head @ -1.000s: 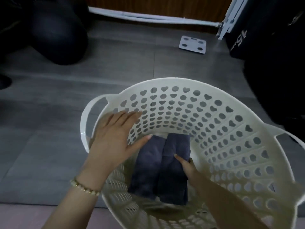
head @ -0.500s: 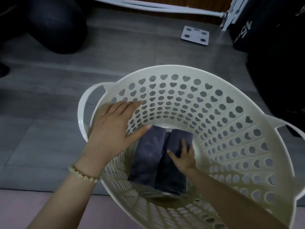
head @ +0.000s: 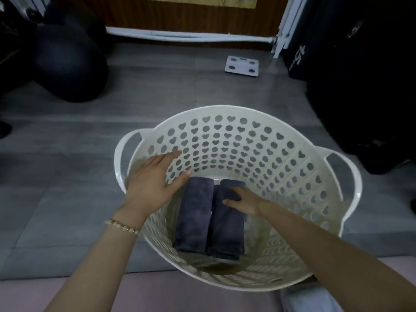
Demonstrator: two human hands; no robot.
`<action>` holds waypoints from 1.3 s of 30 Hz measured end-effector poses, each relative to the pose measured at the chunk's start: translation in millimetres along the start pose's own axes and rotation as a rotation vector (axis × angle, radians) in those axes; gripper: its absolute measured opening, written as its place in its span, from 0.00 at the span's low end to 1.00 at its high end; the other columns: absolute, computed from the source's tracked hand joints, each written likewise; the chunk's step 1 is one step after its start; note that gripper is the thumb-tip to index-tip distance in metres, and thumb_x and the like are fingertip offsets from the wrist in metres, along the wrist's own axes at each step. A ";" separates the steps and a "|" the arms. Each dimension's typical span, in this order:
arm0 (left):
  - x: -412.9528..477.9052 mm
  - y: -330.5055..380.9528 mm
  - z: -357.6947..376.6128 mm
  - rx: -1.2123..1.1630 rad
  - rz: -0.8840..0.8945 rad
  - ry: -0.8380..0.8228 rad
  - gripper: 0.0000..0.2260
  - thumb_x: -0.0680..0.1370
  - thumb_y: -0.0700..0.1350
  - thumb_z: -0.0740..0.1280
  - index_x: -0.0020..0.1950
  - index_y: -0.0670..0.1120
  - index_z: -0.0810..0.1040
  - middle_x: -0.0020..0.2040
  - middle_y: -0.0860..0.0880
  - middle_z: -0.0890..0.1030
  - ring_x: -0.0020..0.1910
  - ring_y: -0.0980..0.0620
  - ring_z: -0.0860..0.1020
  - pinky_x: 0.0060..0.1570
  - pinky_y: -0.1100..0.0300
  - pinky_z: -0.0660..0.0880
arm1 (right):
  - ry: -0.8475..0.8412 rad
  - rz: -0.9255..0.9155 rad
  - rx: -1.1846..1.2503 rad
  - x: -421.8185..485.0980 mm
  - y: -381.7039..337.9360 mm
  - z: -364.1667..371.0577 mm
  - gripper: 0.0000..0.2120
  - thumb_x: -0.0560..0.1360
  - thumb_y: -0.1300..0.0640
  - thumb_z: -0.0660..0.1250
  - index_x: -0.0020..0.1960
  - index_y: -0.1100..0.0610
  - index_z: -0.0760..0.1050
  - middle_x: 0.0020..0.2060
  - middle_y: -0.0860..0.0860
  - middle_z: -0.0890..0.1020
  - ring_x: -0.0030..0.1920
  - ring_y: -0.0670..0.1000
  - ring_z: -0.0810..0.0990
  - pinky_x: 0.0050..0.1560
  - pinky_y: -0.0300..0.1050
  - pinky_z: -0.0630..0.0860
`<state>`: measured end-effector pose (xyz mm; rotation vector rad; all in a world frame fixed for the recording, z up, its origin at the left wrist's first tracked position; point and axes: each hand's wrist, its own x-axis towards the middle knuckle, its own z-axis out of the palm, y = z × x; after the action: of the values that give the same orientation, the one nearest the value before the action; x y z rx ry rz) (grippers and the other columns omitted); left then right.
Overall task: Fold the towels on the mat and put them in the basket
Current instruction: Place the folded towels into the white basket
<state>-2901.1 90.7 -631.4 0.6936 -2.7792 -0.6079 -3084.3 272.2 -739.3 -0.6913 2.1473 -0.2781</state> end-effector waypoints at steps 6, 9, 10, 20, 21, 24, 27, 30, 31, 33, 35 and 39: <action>-12.6 70.9 -1.2 -0.186 0.090 -0.049 0.24 0.77 0.61 0.58 0.71 0.54 0.67 0.69 0.53 0.71 0.66 0.55 0.68 0.57 0.66 0.62 | 0.366 -0.255 0.174 -124.3 13.4 -60.8 0.27 0.77 0.46 0.63 0.74 0.49 0.61 0.72 0.44 0.61 0.72 0.44 0.60 0.65 0.33 0.55; -24.1 123.5 4.8 -0.229 0.194 -0.058 0.23 0.77 0.61 0.59 0.69 0.53 0.70 0.67 0.54 0.73 0.64 0.55 0.70 0.59 0.64 0.65 | 0.549 -0.303 0.208 -181.5 38.2 -76.3 0.25 0.76 0.49 0.66 0.72 0.49 0.65 0.68 0.42 0.64 0.67 0.40 0.62 0.69 0.36 0.58; -29.0 143.2 5.7 -0.243 0.233 -0.045 0.23 0.77 0.62 0.59 0.69 0.52 0.71 0.67 0.54 0.73 0.65 0.55 0.70 0.61 0.61 0.67 | 0.615 -0.316 0.220 -198.3 49.1 -77.8 0.25 0.76 0.50 0.67 0.71 0.50 0.66 0.68 0.43 0.66 0.67 0.40 0.63 0.70 0.37 0.60; -118.7 269.5 78.4 -0.382 0.487 -0.101 0.17 0.78 0.57 0.60 0.61 0.50 0.76 0.58 0.53 0.78 0.58 0.54 0.74 0.56 0.60 0.71 | 0.815 0.013 0.664 -306.1 207.1 13.0 0.22 0.75 0.52 0.68 0.67 0.50 0.69 0.67 0.49 0.69 0.68 0.48 0.68 0.61 0.40 0.66; -129.0 272.2 93.9 -0.395 0.480 -0.143 0.16 0.78 0.57 0.61 0.61 0.49 0.76 0.57 0.53 0.79 0.57 0.55 0.75 0.55 0.60 0.72 | 0.800 0.071 0.701 -307.8 224.1 32.6 0.23 0.75 0.52 0.68 0.68 0.51 0.68 0.68 0.51 0.68 0.68 0.49 0.67 0.62 0.40 0.66; -155.0 271.6 141.2 -0.375 0.404 -0.329 0.17 0.78 0.54 0.63 0.63 0.49 0.74 0.60 0.52 0.78 0.59 0.54 0.75 0.57 0.61 0.71 | 0.709 0.214 0.849 -307.5 263.2 90.5 0.29 0.74 0.52 0.69 0.72 0.55 0.63 0.69 0.51 0.67 0.68 0.53 0.67 0.62 0.42 0.67; -173.3 262.6 184.8 -0.302 0.301 -0.539 0.28 0.75 0.62 0.61 0.70 0.47 0.69 0.67 0.47 0.73 0.65 0.49 0.72 0.63 0.59 0.69 | 0.688 0.355 1.139 -299.5 286.4 140.4 0.37 0.70 0.52 0.74 0.72 0.60 0.60 0.65 0.52 0.69 0.65 0.54 0.71 0.55 0.40 0.70; -184.8 250.6 219.3 -0.232 0.185 -0.685 0.27 0.78 0.56 0.61 0.74 0.46 0.62 0.72 0.48 0.67 0.70 0.49 0.66 0.68 0.60 0.63 | 0.654 0.522 1.499 -285.1 306.0 188.1 0.35 0.65 0.47 0.78 0.65 0.59 0.67 0.59 0.54 0.75 0.53 0.57 0.77 0.44 0.46 0.75; -185.7 245.7 230.3 -0.203 0.171 -0.723 0.27 0.79 0.56 0.61 0.74 0.47 0.62 0.72 0.49 0.67 0.71 0.49 0.66 0.69 0.59 0.62 | 0.582 0.600 1.570 -280.2 310.9 201.9 0.33 0.67 0.46 0.76 0.65 0.58 0.67 0.59 0.53 0.75 0.52 0.55 0.76 0.45 0.48 0.73; -184.2 238.3 253.4 -0.162 0.169 -0.787 0.31 0.75 0.66 0.58 0.73 0.50 0.65 0.70 0.51 0.70 0.70 0.49 0.68 0.68 0.55 0.65 | 0.457 0.697 1.706 -267.6 319.5 226.3 0.35 0.63 0.42 0.77 0.62 0.60 0.70 0.59 0.54 0.77 0.52 0.56 0.75 0.44 0.49 0.74; -181.2 236.8 271.9 -0.124 0.178 -0.837 0.35 0.72 0.72 0.55 0.72 0.51 0.66 0.69 0.53 0.71 0.69 0.50 0.69 0.67 0.55 0.66 | 0.392 0.694 1.873 -254.1 325.3 242.1 0.35 0.59 0.40 0.78 0.58 0.60 0.74 0.51 0.56 0.81 0.47 0.56 0.78 0.39 0.47 0.76; -172.1 243.4 293.5 -0.092 0.177 -0.856 0.26 0.79 0.57 0.59 0.75 0.48 0.62 0.73 0.50 0.67 0.70 0.50 0.66 0.69 0.56 0.63 | 0.467 0.743 1.998 -228.0 328.4 250.4 0.42 0.54 0.43 0.81 0.61 0.63 0.73 0.50 0.59 0.82 0.41 0.55 0.78 0.33 0.45 0.75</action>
<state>-2937.1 470.0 -804.1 0.1597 -3.4720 -1.2123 -2900.5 682.1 -883.1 1.3196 1.2504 -1.7955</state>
